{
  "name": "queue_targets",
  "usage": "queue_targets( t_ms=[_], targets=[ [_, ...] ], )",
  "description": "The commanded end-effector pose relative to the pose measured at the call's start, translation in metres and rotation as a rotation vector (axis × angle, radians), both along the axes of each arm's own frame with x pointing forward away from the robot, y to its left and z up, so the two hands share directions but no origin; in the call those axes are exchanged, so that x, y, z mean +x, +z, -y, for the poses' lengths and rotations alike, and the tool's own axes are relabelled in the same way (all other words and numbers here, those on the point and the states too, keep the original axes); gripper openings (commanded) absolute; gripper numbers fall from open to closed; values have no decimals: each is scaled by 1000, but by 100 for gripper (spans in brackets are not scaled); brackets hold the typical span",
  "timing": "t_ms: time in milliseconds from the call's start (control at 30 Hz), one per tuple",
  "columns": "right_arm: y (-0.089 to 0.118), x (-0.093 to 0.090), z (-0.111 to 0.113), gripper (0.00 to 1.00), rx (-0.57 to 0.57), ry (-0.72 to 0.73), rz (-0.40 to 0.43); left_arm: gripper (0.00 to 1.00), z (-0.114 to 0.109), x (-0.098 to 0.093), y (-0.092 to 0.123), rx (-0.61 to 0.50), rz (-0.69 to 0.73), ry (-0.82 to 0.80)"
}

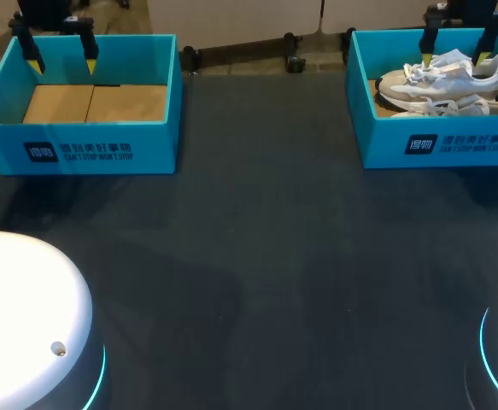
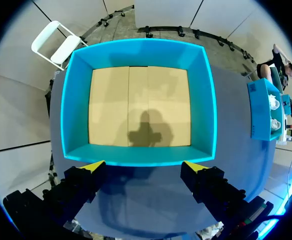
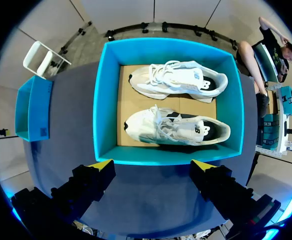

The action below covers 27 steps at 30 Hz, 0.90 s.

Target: Take the shoe out of the shoebox, open the shoe tongue, remove and reinsert the insole, then place the shoe into the shoebox

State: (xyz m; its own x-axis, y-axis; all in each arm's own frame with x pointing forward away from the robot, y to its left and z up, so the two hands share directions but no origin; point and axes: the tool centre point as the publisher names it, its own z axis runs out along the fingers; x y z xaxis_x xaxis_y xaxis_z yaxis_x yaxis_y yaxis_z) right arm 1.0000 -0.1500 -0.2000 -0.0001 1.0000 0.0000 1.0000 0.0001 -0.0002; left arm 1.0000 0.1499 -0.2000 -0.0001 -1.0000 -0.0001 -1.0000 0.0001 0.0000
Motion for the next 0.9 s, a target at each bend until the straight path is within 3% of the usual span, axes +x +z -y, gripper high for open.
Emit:
queue_targets(
  t_ms=[33,700,900],
  targets=[
    [0,0,0,100,0,0,0,100,0,0,0,0,0,0],
    [0,0,0,100,0,0,0,100,0,0,0,0,0,0],
    [-5,13,36,100,-28,-33,32,100,0,0,0,0,0,0]
  ],
)
